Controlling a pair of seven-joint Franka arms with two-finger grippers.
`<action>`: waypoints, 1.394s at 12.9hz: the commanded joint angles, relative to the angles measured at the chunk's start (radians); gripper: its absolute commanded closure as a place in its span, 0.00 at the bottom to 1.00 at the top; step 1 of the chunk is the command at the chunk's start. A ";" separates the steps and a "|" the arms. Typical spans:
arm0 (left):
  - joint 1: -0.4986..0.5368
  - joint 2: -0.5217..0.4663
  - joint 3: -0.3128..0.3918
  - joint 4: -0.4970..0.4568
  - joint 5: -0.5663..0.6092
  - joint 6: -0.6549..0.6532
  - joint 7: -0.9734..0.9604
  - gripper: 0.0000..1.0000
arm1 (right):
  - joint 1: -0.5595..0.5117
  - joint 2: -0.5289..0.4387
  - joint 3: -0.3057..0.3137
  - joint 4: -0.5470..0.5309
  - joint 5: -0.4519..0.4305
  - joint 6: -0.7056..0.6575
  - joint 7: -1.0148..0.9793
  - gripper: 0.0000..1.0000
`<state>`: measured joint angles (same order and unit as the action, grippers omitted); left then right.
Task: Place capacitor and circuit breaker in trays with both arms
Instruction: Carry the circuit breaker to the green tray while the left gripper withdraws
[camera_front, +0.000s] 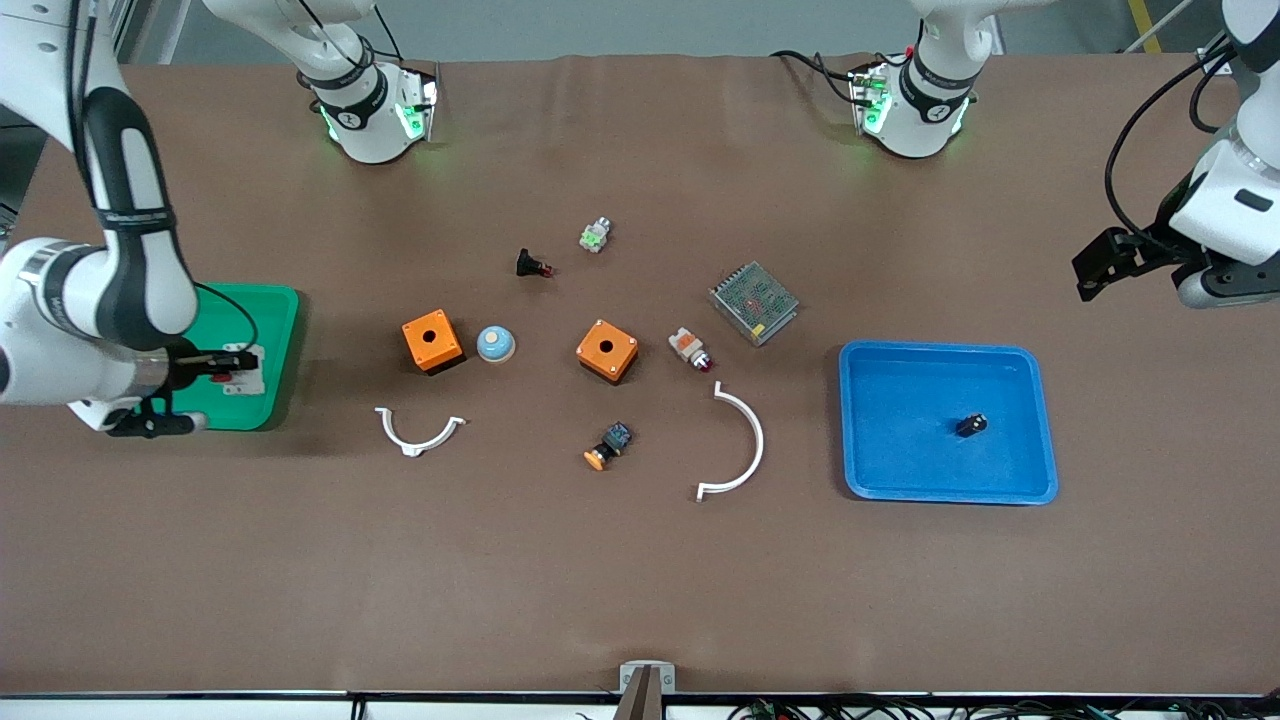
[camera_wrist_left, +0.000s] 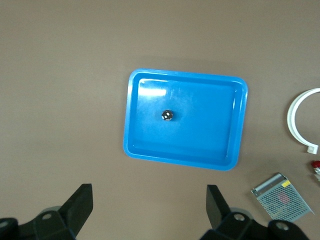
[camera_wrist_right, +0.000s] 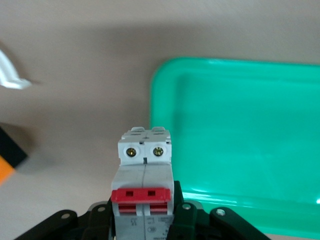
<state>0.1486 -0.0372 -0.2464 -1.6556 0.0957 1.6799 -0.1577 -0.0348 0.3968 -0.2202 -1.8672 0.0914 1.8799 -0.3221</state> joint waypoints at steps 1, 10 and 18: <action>0.006 -0.001 -0.008 0.030 -0.022 -0.046 0.010 0.00 | -0.060 -0.042 0.021 -0.098 -0.038 0.053 -0.067 0.89; -0.153 -0.036 0.120 0.011 -0.105 -0.126 0.007 0.00 | -0.175 -0.039 0.021 -0.207 -0.098 0.300 -0.155 0.88; -0.293 -0.073 0.223 0.008 -0.007 -0.147 0.023 0.00 | -0.180 0.023 0.024 -0.201 -0.096 0.361 -0.158 0.43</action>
<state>-0.1161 -0.0817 -0.0573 -1.6346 0.0672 1.5446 -0.1558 -0.1971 0.4234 -0.2147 -2.0590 0.0132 2.2295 -0.4731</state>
